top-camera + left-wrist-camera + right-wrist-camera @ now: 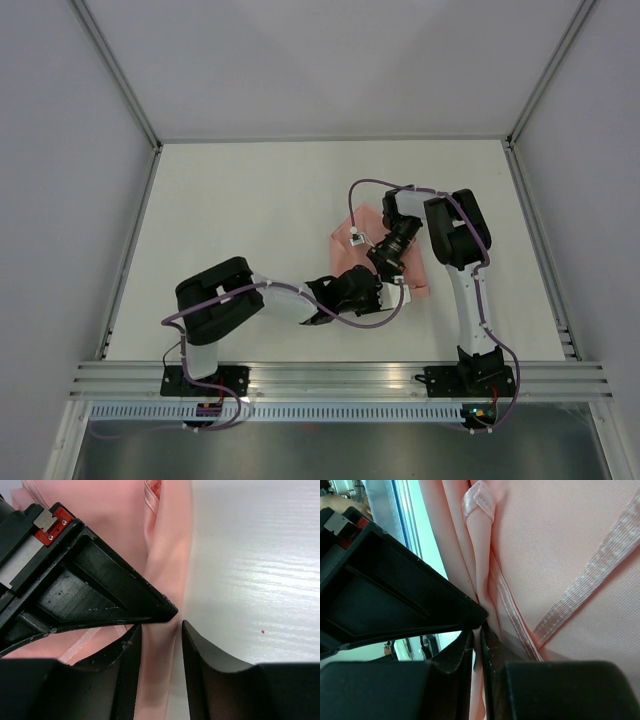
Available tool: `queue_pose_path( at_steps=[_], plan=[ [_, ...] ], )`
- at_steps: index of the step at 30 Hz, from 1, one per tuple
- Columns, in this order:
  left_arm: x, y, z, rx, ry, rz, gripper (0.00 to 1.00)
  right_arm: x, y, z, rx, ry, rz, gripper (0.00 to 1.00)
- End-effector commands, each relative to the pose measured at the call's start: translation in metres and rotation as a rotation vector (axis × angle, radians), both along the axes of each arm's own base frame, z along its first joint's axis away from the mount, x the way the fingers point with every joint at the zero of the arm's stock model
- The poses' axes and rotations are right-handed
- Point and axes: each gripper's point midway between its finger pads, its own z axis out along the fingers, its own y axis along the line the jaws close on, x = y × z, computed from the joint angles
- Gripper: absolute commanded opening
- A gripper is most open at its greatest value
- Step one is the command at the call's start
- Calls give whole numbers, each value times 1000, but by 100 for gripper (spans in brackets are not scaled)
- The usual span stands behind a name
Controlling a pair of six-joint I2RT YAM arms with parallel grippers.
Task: Fold the napkin, place the utensils inside, and roll it up
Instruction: Roll the napkin at the center of the board.
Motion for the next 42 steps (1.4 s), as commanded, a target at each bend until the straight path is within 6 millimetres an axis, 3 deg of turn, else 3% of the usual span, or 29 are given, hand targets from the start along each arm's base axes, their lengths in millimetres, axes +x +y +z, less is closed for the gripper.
queue_pose_path(
  at_steps=[1,8,19,22,25,32,42],
  plan=[
    [-29,15,-44,122,195,-43,42,30,-7,-44,23,-195,82,16],
    [-36,21,-59,161,312,-52,36,30,-8,-44,22,-193,80,16],
    [-46,36,-82,219,449,-47,5,31,-7,-43,23,-195,74,17],
    [-49,37,-85,225,503,-53,2,33,-6,-42,21,-200,67,20],
    [-52,40,-87,228,567,-60,2,37,-4,-37,27,-210,37,31],
    [-53,43,-88,227,699,-70,2,68,-5,-4,63,-282,-103,52],
    [-47,48,-90,204,888,-47,2,117,-22,49,121,-431,-333,57]
  ],
)
